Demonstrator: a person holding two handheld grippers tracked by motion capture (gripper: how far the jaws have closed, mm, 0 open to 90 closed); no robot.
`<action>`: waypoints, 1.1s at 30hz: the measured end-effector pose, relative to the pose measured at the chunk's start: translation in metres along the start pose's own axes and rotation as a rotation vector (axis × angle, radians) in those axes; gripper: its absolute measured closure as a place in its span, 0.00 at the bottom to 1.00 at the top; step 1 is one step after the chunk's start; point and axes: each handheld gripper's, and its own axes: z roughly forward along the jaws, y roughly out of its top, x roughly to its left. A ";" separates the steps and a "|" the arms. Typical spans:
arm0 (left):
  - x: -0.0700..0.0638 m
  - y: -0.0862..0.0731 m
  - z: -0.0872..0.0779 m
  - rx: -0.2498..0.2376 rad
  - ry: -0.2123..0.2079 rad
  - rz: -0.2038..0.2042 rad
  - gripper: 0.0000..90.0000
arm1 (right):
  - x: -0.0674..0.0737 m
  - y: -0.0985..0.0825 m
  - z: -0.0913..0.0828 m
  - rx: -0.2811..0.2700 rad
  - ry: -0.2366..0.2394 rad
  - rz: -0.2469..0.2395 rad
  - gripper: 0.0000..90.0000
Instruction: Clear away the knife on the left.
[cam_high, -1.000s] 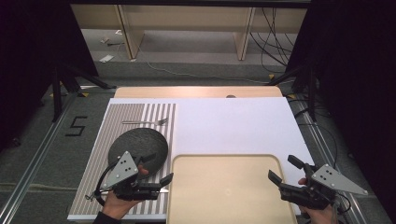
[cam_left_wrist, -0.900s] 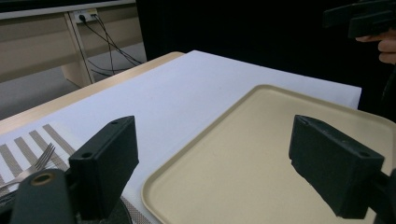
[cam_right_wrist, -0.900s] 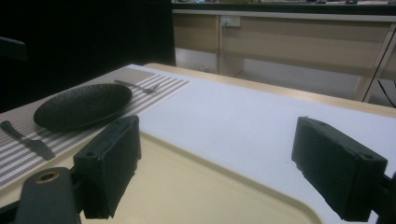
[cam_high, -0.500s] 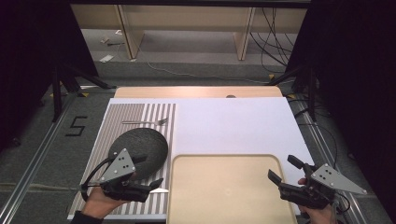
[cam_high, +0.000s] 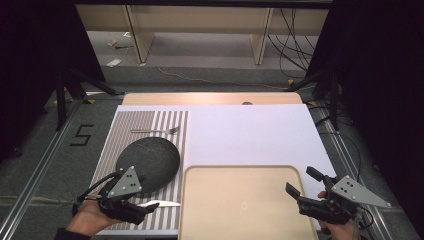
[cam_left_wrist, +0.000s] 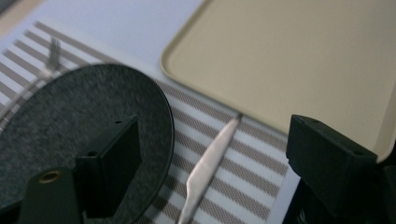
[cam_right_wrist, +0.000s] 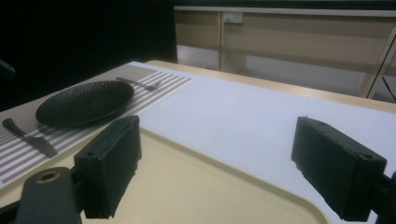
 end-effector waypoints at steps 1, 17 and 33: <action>0.000 -0.001 0.003 0.030 -0.004 0.006 0.22 | 0.000 0.000 0.000 0.004 0.001 -0.001 0.19; 0.025 -0.026 0.035 0.350 -0.032 -0.047 0.36 | 0.001 0.000 0.000 0.004 0.010 -0.005 0.19; 0.039 -0.037 0.062 0.493 -0.090 -0.050 0.60 | 0.001 -0.001 0.001 0.006 0.019 -0.004 0.19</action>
